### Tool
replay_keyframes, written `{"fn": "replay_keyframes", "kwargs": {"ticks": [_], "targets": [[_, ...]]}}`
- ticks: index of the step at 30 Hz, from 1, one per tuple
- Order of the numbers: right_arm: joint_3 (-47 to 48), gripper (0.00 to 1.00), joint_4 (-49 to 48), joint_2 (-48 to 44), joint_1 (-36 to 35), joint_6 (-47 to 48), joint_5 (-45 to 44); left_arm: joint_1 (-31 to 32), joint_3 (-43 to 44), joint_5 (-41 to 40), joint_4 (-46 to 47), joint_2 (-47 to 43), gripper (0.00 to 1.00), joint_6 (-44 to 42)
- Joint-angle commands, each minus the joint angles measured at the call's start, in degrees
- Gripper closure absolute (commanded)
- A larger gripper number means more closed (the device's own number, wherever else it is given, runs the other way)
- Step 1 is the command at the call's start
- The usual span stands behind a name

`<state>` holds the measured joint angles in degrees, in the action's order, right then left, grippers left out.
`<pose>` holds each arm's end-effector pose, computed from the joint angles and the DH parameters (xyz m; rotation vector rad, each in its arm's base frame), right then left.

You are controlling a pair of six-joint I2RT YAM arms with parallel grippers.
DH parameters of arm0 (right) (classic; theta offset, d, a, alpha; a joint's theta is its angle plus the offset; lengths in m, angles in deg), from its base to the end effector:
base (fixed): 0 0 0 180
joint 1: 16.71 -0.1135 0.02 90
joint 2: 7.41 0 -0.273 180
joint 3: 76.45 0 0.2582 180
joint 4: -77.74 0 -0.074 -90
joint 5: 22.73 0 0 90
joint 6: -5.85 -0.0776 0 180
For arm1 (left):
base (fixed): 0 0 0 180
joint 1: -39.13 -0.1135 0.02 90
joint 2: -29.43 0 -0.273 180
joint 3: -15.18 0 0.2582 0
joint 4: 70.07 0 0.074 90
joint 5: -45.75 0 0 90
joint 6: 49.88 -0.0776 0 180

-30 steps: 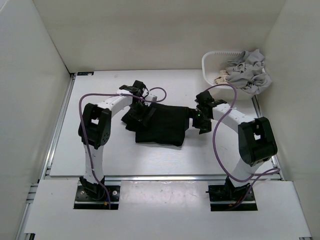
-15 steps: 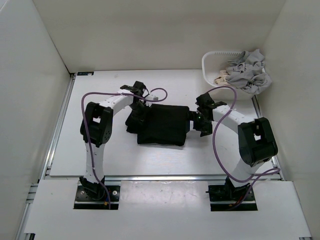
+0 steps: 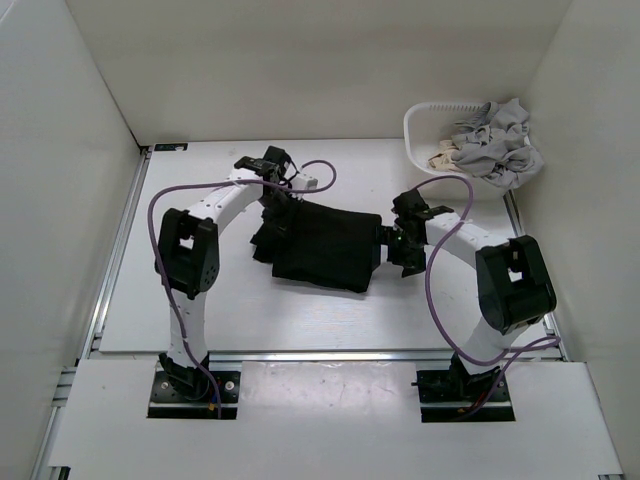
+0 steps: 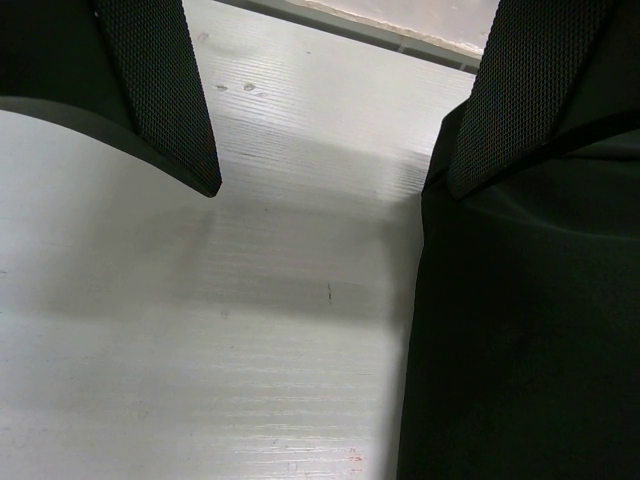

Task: Fold and stack the trousers
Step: Fold the trousers

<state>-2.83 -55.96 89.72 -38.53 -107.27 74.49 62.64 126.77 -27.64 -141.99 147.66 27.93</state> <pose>0.3146 0.1365 0.1397 0.0003 2.8422 0.3591 0.3901 -0.1939 0.1788 0.9415 2.7834 -0.4558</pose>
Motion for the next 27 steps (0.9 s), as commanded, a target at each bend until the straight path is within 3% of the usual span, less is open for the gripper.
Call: {"fn": "replay_keyframes", "kwargs": {"ticks": [1, 4, 7, 13, 17, 24, 27], "targets": [[0.0, 0.01, -0.2, -2.6, -0.1, 0.9, -0.5, 0.3, 4.1, 1.9, -2.0, -5.5, 0.71, -2.4], [-0.6, 0.01, -0.7, -2.6, -0.1, 0.9, -0.5, 0.3, 4.9, 3.4, -3.0, -6.0, 0.66, -3.0], [-1.1, 0.01, -1.2, -2.6, -0.1, 0.9, -0.5, 0.3, 5.0, 4.0, -3.0, -6.0, 0.51, -4.3], [-1.1, 0.01, -1.2, -2.6, -0.1, 0.4, -0.5, 0.3, 0.4, 2.3, -3.6, 1.1, 0.51, -4.1], [-2.5, 0.01, -1.2, -3.7, -0.1, 0.9, -0.5, -0.4, 1.2, -0.2, -2.2, 1.1, 0.35, -0.6], [-5.0, 0.01, -1.8, -4.3, -0.1, 0.9, -1.1, -0.9, -1.6, -3.6, -0.2, -0.4, 0.35, 0.8], [-5.0, 0.01, -1.8, -4.3, -0.1, 0.9, -1.1, -0.9, -2.9, -1.5, -0.2, 1.4, 0.35, 0.8]]}}
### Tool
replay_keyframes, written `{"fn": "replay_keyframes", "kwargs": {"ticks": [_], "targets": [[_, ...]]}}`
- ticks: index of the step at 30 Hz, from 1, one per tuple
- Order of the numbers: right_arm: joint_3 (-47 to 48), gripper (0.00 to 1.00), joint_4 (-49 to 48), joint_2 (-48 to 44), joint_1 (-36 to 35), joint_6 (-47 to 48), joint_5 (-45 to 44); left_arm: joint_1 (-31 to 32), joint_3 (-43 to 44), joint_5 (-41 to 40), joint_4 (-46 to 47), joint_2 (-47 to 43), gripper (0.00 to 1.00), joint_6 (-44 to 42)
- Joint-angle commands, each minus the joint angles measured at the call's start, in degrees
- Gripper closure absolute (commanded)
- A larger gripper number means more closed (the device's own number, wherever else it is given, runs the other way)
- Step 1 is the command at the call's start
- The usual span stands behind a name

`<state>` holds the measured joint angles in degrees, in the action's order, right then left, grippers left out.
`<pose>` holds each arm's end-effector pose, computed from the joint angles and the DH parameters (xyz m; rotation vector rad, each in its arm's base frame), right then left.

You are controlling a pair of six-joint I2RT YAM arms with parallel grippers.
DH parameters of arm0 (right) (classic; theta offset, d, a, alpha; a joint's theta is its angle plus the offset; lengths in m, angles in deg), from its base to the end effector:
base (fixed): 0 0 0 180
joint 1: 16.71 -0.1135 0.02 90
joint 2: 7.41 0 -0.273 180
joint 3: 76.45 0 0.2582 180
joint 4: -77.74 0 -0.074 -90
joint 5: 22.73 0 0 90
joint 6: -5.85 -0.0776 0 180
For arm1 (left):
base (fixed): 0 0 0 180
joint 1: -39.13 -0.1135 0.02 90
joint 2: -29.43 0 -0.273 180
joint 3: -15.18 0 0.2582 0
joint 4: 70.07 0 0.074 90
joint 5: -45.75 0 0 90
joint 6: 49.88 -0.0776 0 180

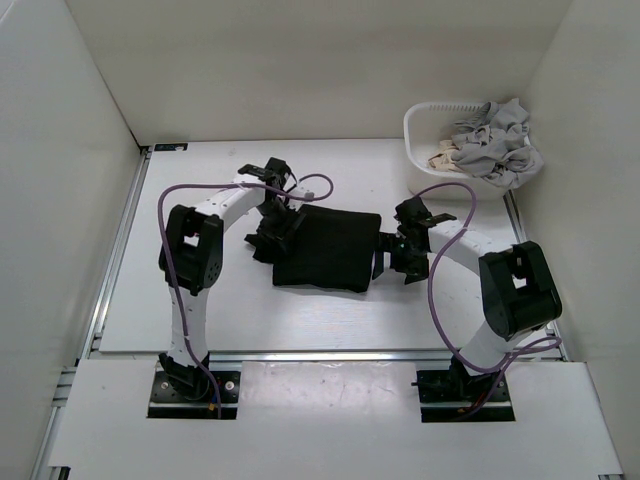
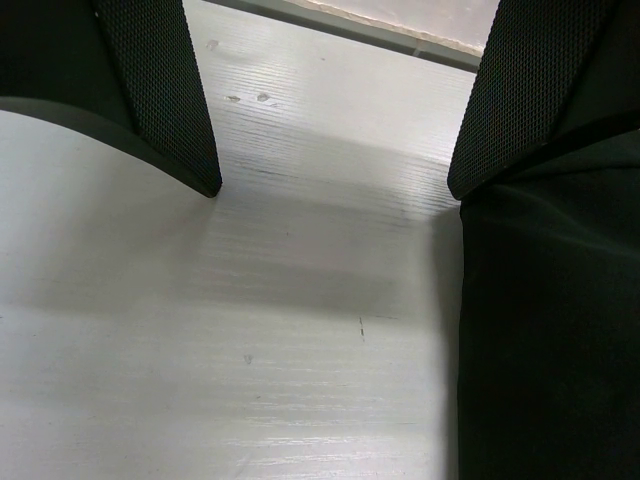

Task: Fold and stack the trousers
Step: Fold the trousers

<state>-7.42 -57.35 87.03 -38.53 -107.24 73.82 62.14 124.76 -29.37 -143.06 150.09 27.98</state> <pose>0.2986 0.1291 0.1326 0.0033 2.8482 0.3393 0.3862 -0.1856 0.1505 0.9364 2.8884 -0.4096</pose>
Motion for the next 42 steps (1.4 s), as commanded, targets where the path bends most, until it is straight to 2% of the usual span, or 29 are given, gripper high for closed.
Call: {"fn": "replay_keyframes", "kwargs": {"ticks": [1, 5, 7, 8, 11, 12, 16, 19, 24, 27, 32, 33, 38, 42], "targets": [[-0.4, 0.01, -0.4, -1.6, -0.1, 0.9, -0.4, -0.4, -0.9, 0.2, 0.8, -1.0, 0.35, 0.7], [0.1, 0.01, 0.2, -2.1, -0.1, 0.9, -0.9, -0.4, 0.3, 1.3, 0.8, 0.3, 0.35, 0.7], [0.1, 0.01, 0.2, -2.1, -0.1, 0.9, -0.9, -0.4, 0.8, 3.9, 0.8, 0.3, 0.41, 0.2], [0.1, 0.01, 0.2, -2.1, -0.1, 0.9, -0.9, -0.4, 1.3, 4.8, 0.8, 0.3, 0.6, 0.2], [0.1, 0.01, 0.2, -2.1, -0.1, 0.9, -0.9, -0.4, 1.3, 6.7, 0.8, -0.8, 0.83, -0.4], [0.1, 0.01, 0.2, -2.1, -0.1, 0.9, -0.9, -0.4, 1.3, 7.3, 0.8, -0.8, 0.86, -0.4], [0.1, 0.01, 0.2, -2.1, -0.1, 0.9, -0.9, -0.4, 0.0, 10.0, -1.6, -0.8, 0.86, -2.0], [0.7, 0.01, 0.7, -2.1, -0.1, 0.9, -0.9, -0.4, 3.8, 13.0, -2.8, -2.2, 0.86, -2.7], [0.7, 0.01, 0.7, -2.1, 0.5, 1.4, -1.4, 0.7, 23.7, 8.9, -12.2, -1.5, 0.86, -4.9], [0.7, 0.01, 0.7, -2.1, 0.5, 1.4, -1.4, 0.7, 30.4, 5.3, -15.8, -1.5, 0.86, -6.9], [1.7, 0.01, 1.2, -2.7, 0.5, 1.9, -1.4, -0.6, 28.7, 3.9, -15.2, -3.2, 0.86, -8.2], [3.2, 0.01, 1.2, -2.1, 0.5, 1.9, -0.9, -4.8, 23.2, 3.9, -11.6, -3.7, 0.86, -8.9], [5.6, 0.01, 2.5, -1.5, 0.5, 2.4, -0.4, -10.2, 11.2, 4.5, -7.3, -2.2, 0.86, -9.0], [5.6, 0.01, 2.5, -1.5, 0.5, 2.4, -0.4, -13.4, 2.6, 3.1, 1.5, -2.2, 0.86, -9.0]]}}
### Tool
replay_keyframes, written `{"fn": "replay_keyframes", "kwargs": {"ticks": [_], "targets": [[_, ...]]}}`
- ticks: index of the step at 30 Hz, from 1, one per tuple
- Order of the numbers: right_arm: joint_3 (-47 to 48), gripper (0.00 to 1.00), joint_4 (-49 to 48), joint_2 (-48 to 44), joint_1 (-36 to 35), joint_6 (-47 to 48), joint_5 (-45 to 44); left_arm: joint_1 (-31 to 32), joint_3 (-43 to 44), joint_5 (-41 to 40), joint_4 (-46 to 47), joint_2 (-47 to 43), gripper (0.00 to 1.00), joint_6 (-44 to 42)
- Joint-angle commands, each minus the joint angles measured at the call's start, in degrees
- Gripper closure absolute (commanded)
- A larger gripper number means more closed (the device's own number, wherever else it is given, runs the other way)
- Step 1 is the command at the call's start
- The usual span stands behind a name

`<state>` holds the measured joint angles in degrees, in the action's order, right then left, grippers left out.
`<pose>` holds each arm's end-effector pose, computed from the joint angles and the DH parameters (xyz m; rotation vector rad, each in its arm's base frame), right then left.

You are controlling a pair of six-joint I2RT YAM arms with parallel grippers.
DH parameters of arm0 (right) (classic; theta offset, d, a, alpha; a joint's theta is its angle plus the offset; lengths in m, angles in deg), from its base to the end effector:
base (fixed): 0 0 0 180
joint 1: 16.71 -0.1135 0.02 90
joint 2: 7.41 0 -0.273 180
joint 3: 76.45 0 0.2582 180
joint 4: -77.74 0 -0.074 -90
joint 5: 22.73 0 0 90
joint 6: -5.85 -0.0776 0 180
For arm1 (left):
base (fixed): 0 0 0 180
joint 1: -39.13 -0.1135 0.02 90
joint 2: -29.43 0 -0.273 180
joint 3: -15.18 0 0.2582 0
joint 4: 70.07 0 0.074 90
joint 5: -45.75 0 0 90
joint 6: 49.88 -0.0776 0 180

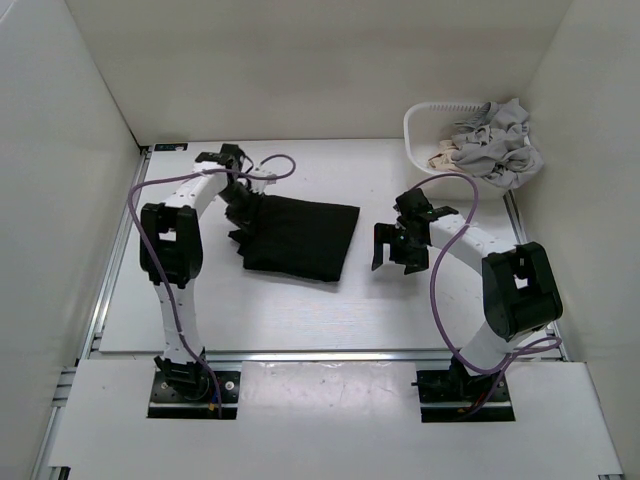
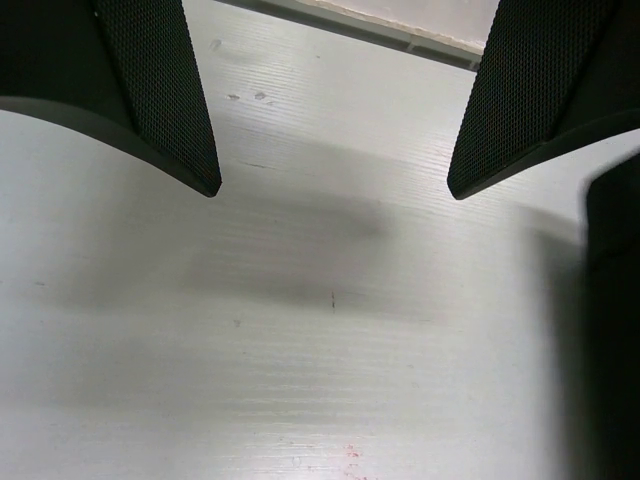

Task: Fold and stack the trousers
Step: Fold the trousers

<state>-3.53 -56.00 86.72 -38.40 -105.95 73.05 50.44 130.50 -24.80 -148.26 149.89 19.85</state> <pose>0.3115 0.1323 0.1527 -0.0254 2.7940 0.3372 0.4192 -0.1102 0.1795 0.8339 2.8403 -0.4923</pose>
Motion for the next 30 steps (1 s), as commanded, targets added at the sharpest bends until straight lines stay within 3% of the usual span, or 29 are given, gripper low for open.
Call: {"fn": "replay_keyframes", "kwargs": {"ticks": [1, 3, 5, 10, 12, 14, 15, 20, 22, 26, 28, 29, 30], "targets": [[1.7, 0.01, 1.1, -1.2, 0.3, 1.1, 0.4, -1.7, -4.6, -3.1, 10.2, -2.0, 0.84, -0.8], [1.7, 0.01, 0.6, -1.2, 0.3, 1.1, 0.4, -1.7, -7.3, -4.6, 12.3, -1.5, 0.78, -0.8], [1.7, 0.01, -0.1, -1.2, 0.3, 0.6, 1.1, -1.7, -7.9, -4.6, 13.4, -0.9, 0.49, -0.8], [2.2, 0.01, -3.7, -1.8, 0.3, -1.2, 8.1, -2.9, -6.7, -4.0, 13.4, -2.5, 0.27, 2.3], [2.2, 0.01, -7.8, -1.8, 0.3, -3.9, 11.5, -3.7, -6.1, -3.4, 13.4, -5.1, 0.12, 3.1], [1.6, 0.01, -14.1, -1.8, 0.3, -8.4, 16.8, -5.1, -5.5, -3.4, 14.0, -7.4, 0.09, 4.8], [1.0, 0.01, -16.6, 0.0, 0.3, -10.1, 18.8, -5.7, -5.5, -3.4, 14.7, -8.0, 0.01, 4.8], [1.5, 0.01, -27.4, 5.2, -1.9, -18.8, 24.0, -9.9, -12.8, -6.1, 19.3, -10.4, 0.0, 6.7], [3.5, 0.01, -27.3, 9.3, -3.7, -18.8, 24.5, -10.5, -15.3, -7.3, 19.8, -9.0, 0.0, 6.0], [9.1, 0.01, -24.5, 17.9, -7.7, -18.8, 26.3, -10.5, -19.3, -7.8, 21.0, -6.9, 0.1, 6.0], [10.2, 0.01, -25.1, 19.9, -8.2, -19.6, 26.9, -11.0, -21.0, -7.1, 21.9, -6.9, 0.32, 6.0], [11.1, 0.04, -25.1, 21.4, -8.2, -19.6, 27.7, -11.0, -21.5, -5.6, 22.4, -6.9, 0.48, 6.0], [11.1, 0.15, -25.1, 22.1, -8.2, -20.2, 27.7, -11.0, -22.7, -4.8, 22.4, -7.5, 0.61, 6.0]]}}
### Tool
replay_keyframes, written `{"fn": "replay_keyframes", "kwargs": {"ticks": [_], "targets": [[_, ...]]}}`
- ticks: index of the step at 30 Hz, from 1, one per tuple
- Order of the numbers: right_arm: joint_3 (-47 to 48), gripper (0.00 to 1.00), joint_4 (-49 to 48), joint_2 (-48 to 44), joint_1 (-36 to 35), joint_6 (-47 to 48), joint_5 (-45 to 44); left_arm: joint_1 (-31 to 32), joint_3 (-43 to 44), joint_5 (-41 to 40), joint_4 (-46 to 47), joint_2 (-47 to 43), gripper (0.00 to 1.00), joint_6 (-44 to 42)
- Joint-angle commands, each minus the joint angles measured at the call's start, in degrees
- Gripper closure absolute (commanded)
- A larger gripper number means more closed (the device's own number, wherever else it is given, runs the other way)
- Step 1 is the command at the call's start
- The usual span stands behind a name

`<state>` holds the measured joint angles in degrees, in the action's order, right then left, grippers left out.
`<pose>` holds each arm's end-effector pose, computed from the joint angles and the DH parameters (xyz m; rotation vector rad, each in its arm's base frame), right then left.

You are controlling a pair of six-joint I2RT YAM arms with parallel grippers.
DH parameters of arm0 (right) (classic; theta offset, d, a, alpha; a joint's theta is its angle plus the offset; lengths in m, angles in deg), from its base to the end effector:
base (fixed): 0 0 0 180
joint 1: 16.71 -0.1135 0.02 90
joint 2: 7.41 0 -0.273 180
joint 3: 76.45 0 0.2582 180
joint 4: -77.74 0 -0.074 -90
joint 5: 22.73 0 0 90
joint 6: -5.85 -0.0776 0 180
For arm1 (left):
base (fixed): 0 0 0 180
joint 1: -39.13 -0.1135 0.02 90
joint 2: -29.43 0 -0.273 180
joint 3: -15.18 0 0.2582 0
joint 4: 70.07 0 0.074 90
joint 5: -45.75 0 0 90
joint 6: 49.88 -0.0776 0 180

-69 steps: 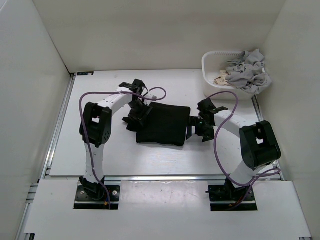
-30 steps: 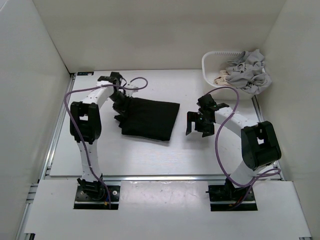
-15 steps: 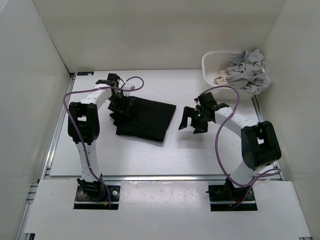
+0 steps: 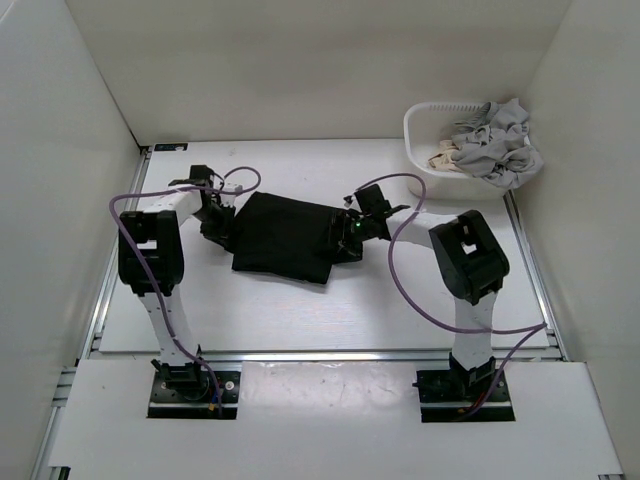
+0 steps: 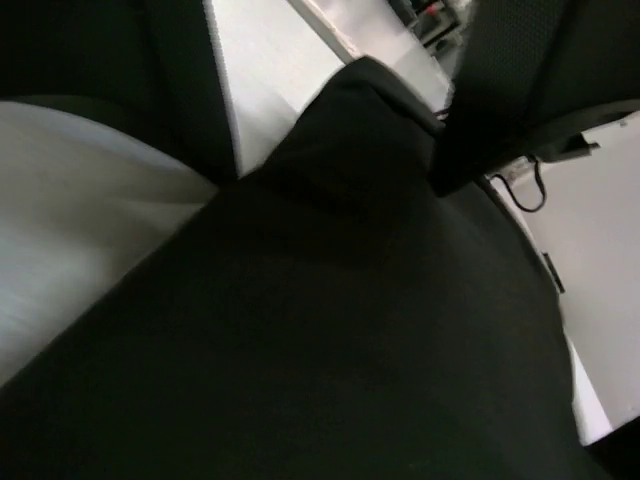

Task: Fold and stack the trousers
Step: Fold the trousers

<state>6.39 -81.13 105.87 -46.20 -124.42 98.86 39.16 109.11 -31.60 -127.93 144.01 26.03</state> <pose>0.3609 0.2508 0.1237 -0.0113 2.6790 1.1501 0.4050 -0.0172 0.1240 0.3889 2.8768 -0.2836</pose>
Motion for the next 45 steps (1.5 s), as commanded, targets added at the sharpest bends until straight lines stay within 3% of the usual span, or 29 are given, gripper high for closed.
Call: {"fn": "replay_keyframes", "kwargs": {"ticks": [1, 3, 4, 7, 11, 15, 16, 17, 18, 20, 24, 27, 29, 32, 33, 37, 39, 40, 41, 45], "targets": [[1.9, 0.23, 0.1, 3.4, -0.4, -1.7, 1.9, 0.2, -2.0, 2.8, 2.1, -2.2, 0.77, -0.8], [1.9, 0.39, 1.0, 3.4, -0.4, -1.7, 1.2, 0.2, -3.5, 5.2, 2.1, -2.9, 0.84, -1.5], [1.9, 0.54, 1.0, 3.4, -0.4, -1.7, 1.2, 0.2, -5.1, 6.2, 2.1, -3.7, 0.86, -1.5], [-0.8, 0.73, 1.5, 2.5, 0.1, -1.2, -0.5, 0.2, -8.7, 12.0, 1.4, -5.2, 0.86, -3.0], [-6.5, 0.83, 1.5, -2.5, 3.2, -1.2, -2.2, 0.2, -12.5, 17.1, 0.0, -7.2, 0.86, -3.5], [-12.0, 0.83, 1.0, -6.9, 5.7, 0.2, -3.4, 0.8, -15.7, 21.6, -1.7, -7.7, 0.86, -5.2], [-12.5, 0.77, 2.2, -7.4, 6.5, 1.2, -3.4, 1.5, -16.2, 23.1, -2.2, -7.7, 0.86, -5.2], [-12.0, 0.44, 6.6, -8.1, 6.5, 4.7, -3.4, 2.0, -16.8, 23.6, -2.2, -8.3, 0.86, -5.2], [-11.3, 0.24, 9.2, -8.2, 6.5, 6.8, -5.8, 2.0, -17.5, 23.7, -2.2, -8.3, 0.86, -5.2], [-8.6, 0.11, 16.4, -11.2, 6.5, 11.9, -9.8, 2.5, -17.5, 24.2, -2.2, -8.3, 0.86, -5.2], [-1.1, 0.05, 26.5, -16.3, 6.5, 16.0, -25.3, 3.0, -18.0, 26.0, -2.2, -8.3, 0.86, -4.7], [10.7, 0.05, 31.0, -15.0, 3.1, 17.6, -34.7, 3.0, -18.7, 25.5, -1.7, -9.0, 0.84, -4.2], [21.3, 0.06, 32.1, -12.0, 0.6, 17.6, -35.5, 3.0, -19.3, 24.9, -1.0, -9.7, 0.8, -3.6], [32.2, 0.08, 34.5, -2.8, -4.5, 16.5, -35.6, 3.0, -20.0, 24.9, 0.3, -12.0, 0.8, -2.7], [39.6, 0.1, 36.4, 2.9, -5.1, 14.5, -34.5, 3.0, -20.5, 24.9, 1.2, -12.7, 0.78, -1.7], [52.2, 0.11, 37.1, 14.4, -8.6, 11.3, -32.0, 3.0, -21.8, 27.5, 3.0, -15.9, 0.77, 0.6], [54.5, 0.11, 36.2, 18.0, -11.0, 10.7, -31.2, 3.0, -21.8, 28.8, 3.8, -16.5, 0.71, 1.3], [55.6, 0.11, 36.2, 18.8, -11.5, 10.1, -31.2, 3.0, -22.4, 28.8, 3.8, -16.5, 0.58, 1.3], [56.4, 0.11, 37.1, 18.8, -11.5, 9.6, -32.1, 3.0, -22.4, 28.3, 3.8, -16.5, 0.51, 1.3], [43.3, 0.09, 31.6, 10.8, -10.9, 8.5, -37.3, 3.0, -22.4, 22.6, 3.8, -16.5, 0.33, 1.3]]}}
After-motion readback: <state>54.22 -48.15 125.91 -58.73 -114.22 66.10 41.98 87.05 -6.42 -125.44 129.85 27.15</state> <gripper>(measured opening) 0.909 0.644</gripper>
